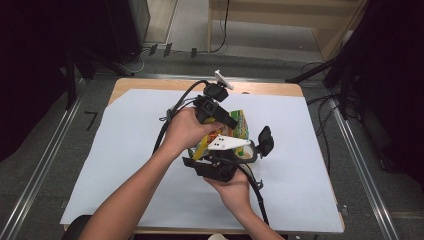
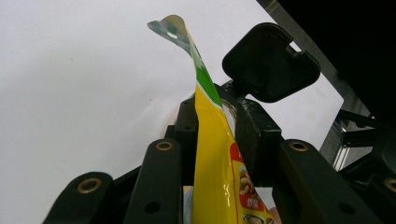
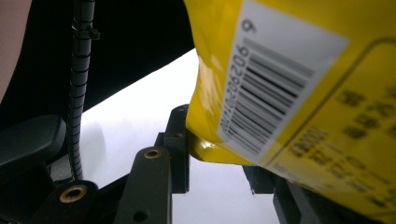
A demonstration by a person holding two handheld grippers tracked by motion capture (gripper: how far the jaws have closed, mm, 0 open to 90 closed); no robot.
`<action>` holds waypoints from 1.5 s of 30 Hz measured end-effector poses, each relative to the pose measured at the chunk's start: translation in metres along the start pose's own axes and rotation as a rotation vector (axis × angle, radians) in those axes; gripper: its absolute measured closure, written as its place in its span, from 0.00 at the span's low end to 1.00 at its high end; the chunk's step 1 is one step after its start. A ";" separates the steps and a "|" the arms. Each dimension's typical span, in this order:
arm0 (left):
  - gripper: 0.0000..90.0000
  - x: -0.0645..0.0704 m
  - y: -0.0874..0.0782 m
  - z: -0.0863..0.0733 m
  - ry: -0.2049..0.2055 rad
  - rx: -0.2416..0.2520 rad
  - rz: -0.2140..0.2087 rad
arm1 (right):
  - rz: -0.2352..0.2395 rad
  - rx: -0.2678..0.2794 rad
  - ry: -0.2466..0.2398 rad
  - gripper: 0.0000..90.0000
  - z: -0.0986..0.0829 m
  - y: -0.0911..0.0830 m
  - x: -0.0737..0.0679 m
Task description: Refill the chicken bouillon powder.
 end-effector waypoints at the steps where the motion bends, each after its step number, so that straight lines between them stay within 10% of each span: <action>1: 0.80 0.000 0.000 0.000 0.000 0.000 0.000 | 0.000 0.000 0.000 0.75 0.000 0.000 0.000; 45: 0.79 0.001 0.001 0.000 -0.002 -0.006 -0.005 | -0.004 0.001 0.000 0.75 0.000 0.000 0.000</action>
Point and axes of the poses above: each handheld gripper's, and its own axes: y roughly forward along the jaws, z roughly out of its top, x roughly to its right, the point moved 3 cm from there along y, roughly forward along the jaws, and after that the axes turned 4 degrees about -x, right-handed, at the moved point
